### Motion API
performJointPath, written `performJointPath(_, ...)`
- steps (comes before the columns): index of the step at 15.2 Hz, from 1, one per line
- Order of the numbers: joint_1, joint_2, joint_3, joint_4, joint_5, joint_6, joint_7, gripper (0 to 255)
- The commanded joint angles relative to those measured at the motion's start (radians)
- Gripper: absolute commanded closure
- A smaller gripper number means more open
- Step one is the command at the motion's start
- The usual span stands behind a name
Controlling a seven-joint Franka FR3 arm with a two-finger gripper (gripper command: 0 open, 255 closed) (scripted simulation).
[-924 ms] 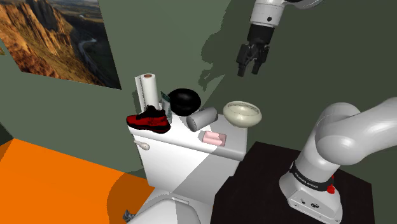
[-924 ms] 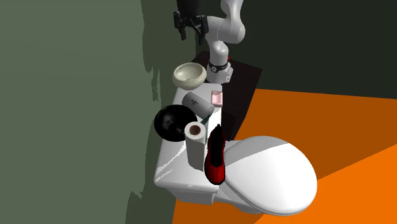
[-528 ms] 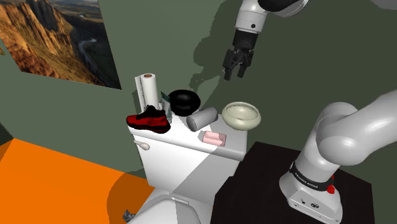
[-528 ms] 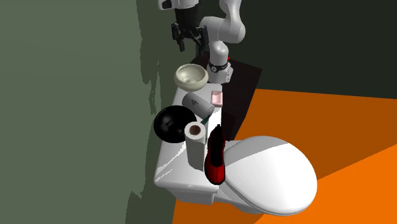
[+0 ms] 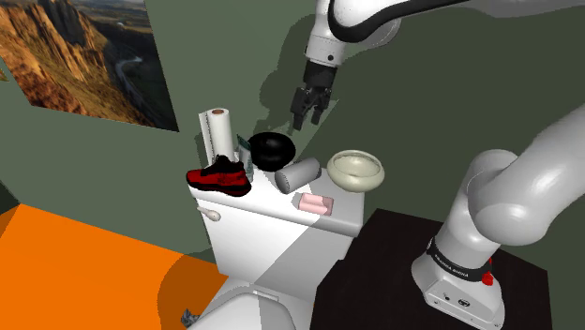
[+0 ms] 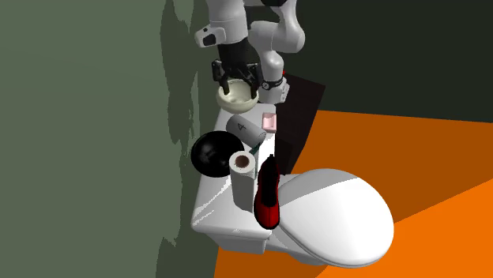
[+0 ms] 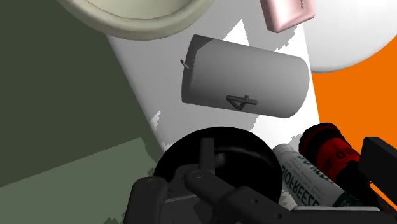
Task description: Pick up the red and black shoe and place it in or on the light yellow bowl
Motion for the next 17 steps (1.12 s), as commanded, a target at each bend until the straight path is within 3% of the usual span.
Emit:
performJointPath(1,0.021,0.064,0.006,0.03,0.017,0.046,-0.03,0)
performJointPath(9,0.09,0.316,0.038,0.193,0.082,0.179,-0.143,0)
performJointPath(17,0.142,0.561,0.088,0.412,0.119,0.25,-0.239,0)
